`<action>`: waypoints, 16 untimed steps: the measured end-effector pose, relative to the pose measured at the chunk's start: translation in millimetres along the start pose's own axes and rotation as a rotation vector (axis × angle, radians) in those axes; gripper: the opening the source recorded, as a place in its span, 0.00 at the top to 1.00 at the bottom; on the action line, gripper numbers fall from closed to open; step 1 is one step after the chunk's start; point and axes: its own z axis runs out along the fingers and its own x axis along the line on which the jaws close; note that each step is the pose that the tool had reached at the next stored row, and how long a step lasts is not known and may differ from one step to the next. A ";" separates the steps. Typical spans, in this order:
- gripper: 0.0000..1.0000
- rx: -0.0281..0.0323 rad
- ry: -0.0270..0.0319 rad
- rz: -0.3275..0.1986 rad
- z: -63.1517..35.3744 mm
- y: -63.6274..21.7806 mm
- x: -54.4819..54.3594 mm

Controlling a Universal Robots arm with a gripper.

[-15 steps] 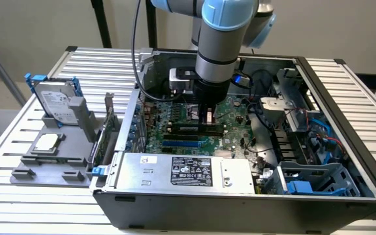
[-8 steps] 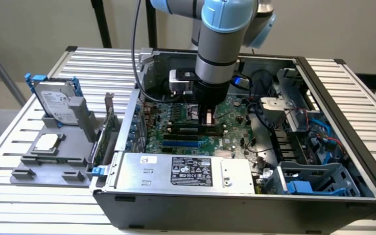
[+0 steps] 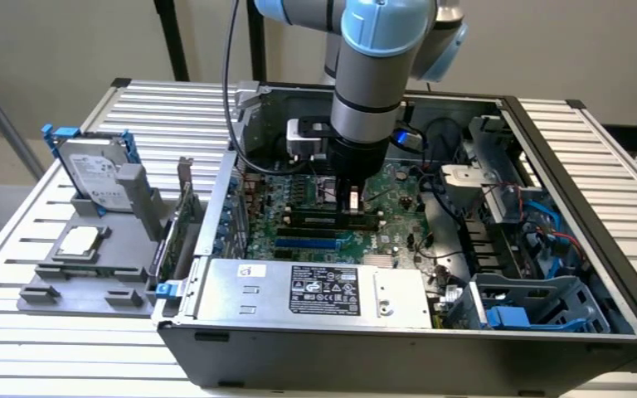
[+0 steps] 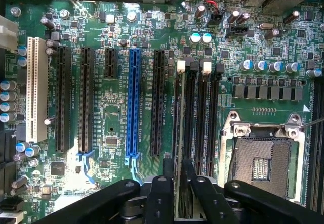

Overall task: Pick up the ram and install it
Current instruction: 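Insert the ram into the slot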

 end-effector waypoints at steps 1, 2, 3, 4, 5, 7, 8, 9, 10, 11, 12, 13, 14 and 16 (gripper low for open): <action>0.78 0.0001 -0.0001 0.000 -0.3 0.0 0.0; 0.78 0.0000 -0.0001 0.000 -1.0 0.0 0.0; 0.78 0.0001 -0.0001 0.000 -2.2 0.1 0.0; 0.78 0.0000 -0.0001 0.000 -4.3 0.1 -0.1; 0.78 0.0000 0.0000 0.000 -7.5 0.2 -0.1; 0.78 0.0000 0.0000 0.000 -14.5 0.7 -0.2; 0.78 0.0000 0.0000 0.000 -18.4 1.1 -0.2; 0.78 0.0000 -0.0001 0.000 -22.0 1.7 -0.3; 0.78 0.0000 0.0000 0.000 -24.6 2.6 -0.3; 0.78 0.0000 0.0000 0.000 -26.1 3.7 -0.4; 0.78 -0.0001 0.0001 0.000 -27.4 5.1 -0.4; 0.78 0.0000 0.0001 0.000 -28.2 6.1 -0.4; 0.78 0.0000 0.0000 0.000 -28.7 6.9 -0.4; 0.81 0.0002 -0.0003 0.000 -28.7 7.3 -0.5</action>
